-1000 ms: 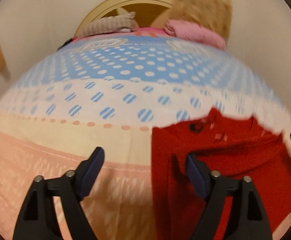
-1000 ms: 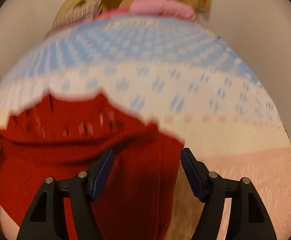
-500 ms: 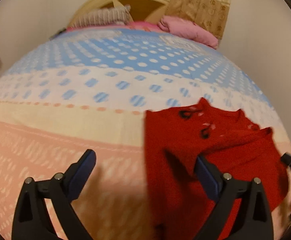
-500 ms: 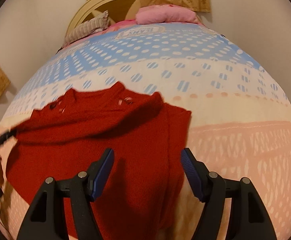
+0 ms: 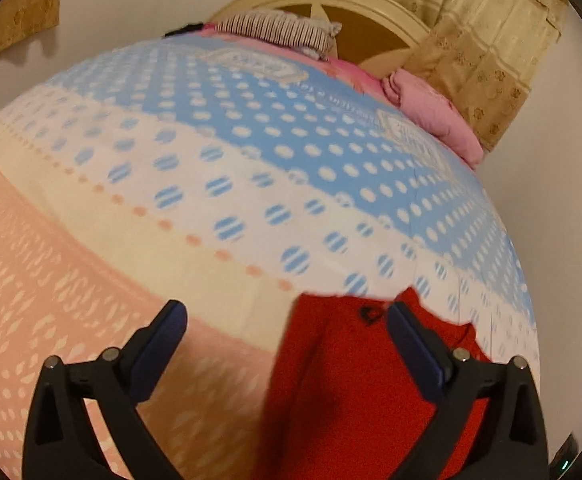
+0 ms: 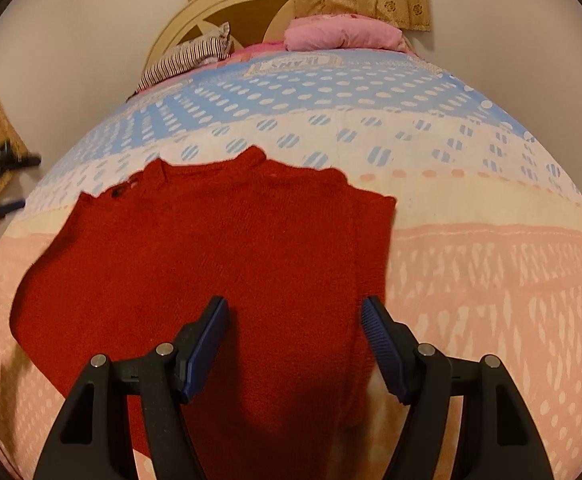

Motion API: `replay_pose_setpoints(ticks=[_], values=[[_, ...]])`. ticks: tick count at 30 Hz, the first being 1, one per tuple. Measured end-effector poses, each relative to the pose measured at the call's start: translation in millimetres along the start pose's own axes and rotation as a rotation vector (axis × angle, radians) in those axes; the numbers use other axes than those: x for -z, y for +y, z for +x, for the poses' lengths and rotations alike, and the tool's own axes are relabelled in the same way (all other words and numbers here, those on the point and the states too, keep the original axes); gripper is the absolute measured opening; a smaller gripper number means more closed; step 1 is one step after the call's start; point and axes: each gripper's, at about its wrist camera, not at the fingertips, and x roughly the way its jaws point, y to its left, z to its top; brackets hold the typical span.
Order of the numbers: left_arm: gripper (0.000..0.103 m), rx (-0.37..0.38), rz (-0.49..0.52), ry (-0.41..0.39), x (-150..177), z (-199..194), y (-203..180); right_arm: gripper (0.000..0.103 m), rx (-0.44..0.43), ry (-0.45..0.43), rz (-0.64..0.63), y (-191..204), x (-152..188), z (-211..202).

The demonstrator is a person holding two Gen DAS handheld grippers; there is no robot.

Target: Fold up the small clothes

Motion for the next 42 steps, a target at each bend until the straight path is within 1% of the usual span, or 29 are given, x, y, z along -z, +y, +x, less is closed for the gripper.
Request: replay_pose_setpoints(ticks=[2, 6, 8, 10, 13, 16, 17, 19, 21, 22, 26, 28, 30, 34, 37, 42], values=[[0.102, -0.002, 0.026, 0.038, 10, 5, 10, 0.070, -0.001, -0.011, 0.020, -6, -2, -5], [0.102, -0.008, 0.106, 0.051, 49, -1, 26, 0.070, -0.021, -0.039, 0.060, -10, 0, -20], [0.102, -0.008, 0.152, 0.047, 62, -5, 27, 0.070, -0.046, -0.041, 0.062, -4, 4, -27], [0.102, -0.012, 0.214, 0.037, 79, -8, 24, 0.070, -0.067, -0.036, 0.028, 13, 8, -31], [0.102, -0.023, 0.294, 0.023, 94, -12, 16, 0.070, -0.090, -0.014, -0.059, 42, 14, -32], [0.102, -0.029, 0.337, -0.001, 102, -17, 10, 0.070, -0.061, -0.029, -0.136, 61, 23, -29], [0.102, -0.031, 0.353, -0.005, 105, -17, 8, 0.070, -0.057, -0.007, -0.134, 59, 26, -22], [0.102, -0.040, 0.391, -0.010, 110, -16, 5, 0.070, -0.043, 0.063, -0.087, 45, 36, -4], [0.103, -0.058, 0.421, -0.023, 112, -13, 4, 0.070, -0.067, 0.028, -0.101, 41, 43, -6], [0.103, -0.060, 0.430, -0.030, 114, -12, 3, 0.070, -0.058, 0.027, -0.121, 44, 44, -7], [0.103, -0.048, 0.426, -0.029, 115, -10, 6, 0.070, 0.003, 0.027, -0.145, 61, 41, -22], [0.103, -0.040, 0.418, -0.022, 114, -9, 8, 0.070, -0.006, 0.005, -0.192, 80, 39, -31], [0.103, -0.034, 0.412, -0.016, 114, -9, 9, 0.070, -0.005, -0.016, -0.268, 106, 42, -37], [0.103, -0.031, 0.421, -0.011, 114, -9, 7, 0.070, -0.068, -0.020, -0.391, 163, 52, -37], [0.103, -0.025, 0.431, -0.006, 111, -11, 7, 0.070, -0.081, -0.025, -0.476, 200, 63, -32], [0.103, 0.003, 0.380, -0.017, 92, -14, 17, 0.070, -0.083, -0.033, -0.577, 239, 81, -27]])
